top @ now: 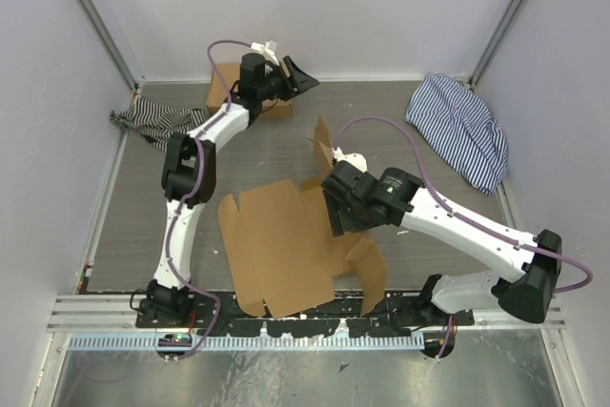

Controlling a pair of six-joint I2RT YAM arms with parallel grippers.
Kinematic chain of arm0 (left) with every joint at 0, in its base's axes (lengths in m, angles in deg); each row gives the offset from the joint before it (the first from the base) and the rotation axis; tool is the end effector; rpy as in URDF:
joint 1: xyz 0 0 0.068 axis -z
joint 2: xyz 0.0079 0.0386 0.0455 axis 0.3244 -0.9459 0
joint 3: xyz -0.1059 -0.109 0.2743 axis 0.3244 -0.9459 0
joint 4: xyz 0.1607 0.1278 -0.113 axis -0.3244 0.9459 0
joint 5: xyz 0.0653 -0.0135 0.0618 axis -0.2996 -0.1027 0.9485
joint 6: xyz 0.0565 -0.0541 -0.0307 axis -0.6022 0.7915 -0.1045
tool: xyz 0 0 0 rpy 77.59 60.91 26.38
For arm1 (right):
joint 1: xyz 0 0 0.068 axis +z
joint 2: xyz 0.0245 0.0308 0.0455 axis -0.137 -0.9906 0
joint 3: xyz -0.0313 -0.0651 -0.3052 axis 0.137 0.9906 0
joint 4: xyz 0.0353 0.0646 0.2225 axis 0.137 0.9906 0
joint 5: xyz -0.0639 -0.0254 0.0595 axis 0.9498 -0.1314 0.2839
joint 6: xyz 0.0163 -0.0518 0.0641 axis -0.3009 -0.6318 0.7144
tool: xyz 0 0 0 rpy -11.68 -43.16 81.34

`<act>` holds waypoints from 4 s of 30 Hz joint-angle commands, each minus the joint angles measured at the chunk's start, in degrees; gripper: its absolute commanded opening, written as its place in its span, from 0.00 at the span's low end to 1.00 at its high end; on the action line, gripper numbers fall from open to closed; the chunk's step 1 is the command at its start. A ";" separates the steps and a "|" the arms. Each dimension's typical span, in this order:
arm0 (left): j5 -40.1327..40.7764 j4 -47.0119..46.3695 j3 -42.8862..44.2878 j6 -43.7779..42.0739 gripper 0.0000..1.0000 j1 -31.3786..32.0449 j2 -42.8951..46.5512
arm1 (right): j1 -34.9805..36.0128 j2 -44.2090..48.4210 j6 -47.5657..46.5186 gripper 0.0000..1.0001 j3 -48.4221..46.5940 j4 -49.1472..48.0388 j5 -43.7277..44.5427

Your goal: Fold the paper box

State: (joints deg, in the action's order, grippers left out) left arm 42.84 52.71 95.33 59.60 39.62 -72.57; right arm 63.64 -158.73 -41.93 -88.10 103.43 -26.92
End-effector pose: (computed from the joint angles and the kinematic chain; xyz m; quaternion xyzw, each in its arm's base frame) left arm 0.5487 -0.2440 0.2679 -0.0330 0.7661 -0.5026 0.3992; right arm 0.1303 0.1579 0.3209 -0.1395 0.9629 0.0505 0.2255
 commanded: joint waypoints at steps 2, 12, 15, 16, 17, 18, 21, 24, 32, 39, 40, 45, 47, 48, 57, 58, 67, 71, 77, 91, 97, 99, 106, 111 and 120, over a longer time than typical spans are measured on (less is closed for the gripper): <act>-7.00 -2.67 4.90 2.28 0.61 0.59 -2.98 | 0.38 -0.54 0.42 0.69 -2.42 0.11 0.48; -15.83 -6.78 -6.76 -3.28 0.47 2.87 0.56 | 0.39 -1.41 0.00 0.69 -1.86 -0.87 -0.12; -15.91 -10.17 -11.56 -3.64 0.45 2.87 1.94 | 0.39 -1.30 -0.30 0.69 -1.71 -1.36 -0.22; -15.81 -10.92 -12.22 -3.85 0.45 2.87 1.99 | 0.36 -1.34 -0.47 0.69 -1.77 -1.47 -0.34; -15.97 -11.30 -12.39 -3.81 0.44 2.87 1.76 | 0.39 -1.49 -0.71 0.69 -1.68 -1.59 -0.33; -16.54 -11.80 -12.49 -3.42 0.44 2.87 1.38 | 0.39 -1.66 -0.91 0.69 -1.58 -1.56 -0.28; -18.23 -16.45 -14.40 -0.66 0.39 2.71 1.42 | 0.37 -1.97 -1.30 0.69 -1.19 -1.25 0.04; -18.00 -20.03 -18.51 0.50 0.34 2.07 3.27 | 0.39 -1.93 -1.29 0.69 -1.21 -1.07 0.29; -21.19 -22.34 -24.83 0.75 0.26 0.18 8.16 | 0.35 -1.18 -1.42 0.69 -1.56 -0.74 0.90; -23.79 -27.80 -34.53 1.56 0.25 0.16 14.01 | 0.37 -0.56 -1.66 0.69 -1.52 -1.04 0.86; -23.59 -29.21 -35.85 1.90 0.25 0.18 14.56 | 0.35 -0.66 -1.80 0.69 -1.55 -1.06 0.86; -19.77 -32.12 -41.72 2.51 0.24 -0.28 17.61 | 0.39 -1.97 -1.12 0.62 -3.16 0.71 5.61; -16.99 -32.72 -45.73 2.36 0.24 -0.69 20.36 | 0.32 -3.47 1.01 0.50 -5.17 4.18 11.98; -15.87 -32.48 -47.31 2.01 0.24 -0.82 22.11 | 0.28 -4.49 2.31 0.45 -6.42 6.11 15.06; -5.05 -7.37 -52.43 -11.18 0.25 -1.00 40.82 | -0.71 -9.64 0.35 0.08 -14.45 9.29 23.63; -3.93 -4.40 -52.47 -12.48 0.25 -1.00 42.76 | -1.08 -10.11 -0.67 0.05 -15.10 9.28 24.71; 4.03 13.76 -50.48 -16.39 0.27 -1.00 52.14 | -2.95 -11.68 -21.56 0.01 -17.40 1.15 32.10; 6.02 17.43 -48.48 -16.14 0.28 -1.52 53.17 | -2.95 -6.64 -34.61 0.01 -14.26 -8.84 26.23; 7.02 19.88 -44.12 -14.40 0.32 -3.86 52.52 | -3.18 9.21 -53.65 0.01 -4.05 -24.09 14.31; 9.83 8.63 -39.83 -8.13 0.38 -14.20 49.28 | -8.31 3.62 -56.43 0.01 -5.36 -15.92 -4.05; 2.19 0.84 -34.24 -2.86 0.36 -14.46 37.44 | -8.30 0.89 -56.40 0.01 -5.37 -15.90 -7.23; -1.00 -2.84 -32.64 -0.11 0.34 -14.62 32.41 | -8.31 0.57 -56.27 0.01 -5.26 -15.93 -7.58; -6.32 -12.50 -36.21 5.33 0.31 -14.62 25.63 | -8.38 -1.43 -55.49 0.01 -5.39 -15.63 -7.60; -8.87 -14.40 -40.17 4.81 0.31 -14.54 26.24 | -8.89 -3.18 -54.62 0.01 -5.29 -15.98 -6.57; -9.27 -10.38 -46.97 -0.49 0.32 -13.44 29.84 | -12.86 -7.64 -50.83 0.02 -8.68 -16.28 -6.64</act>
State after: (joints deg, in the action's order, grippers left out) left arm 35.12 41.63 49.85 62.75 25.45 -45.84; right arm 52.61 -165.25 -95.63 -93.32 88.65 -32.95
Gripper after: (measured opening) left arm 0.314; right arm 0.058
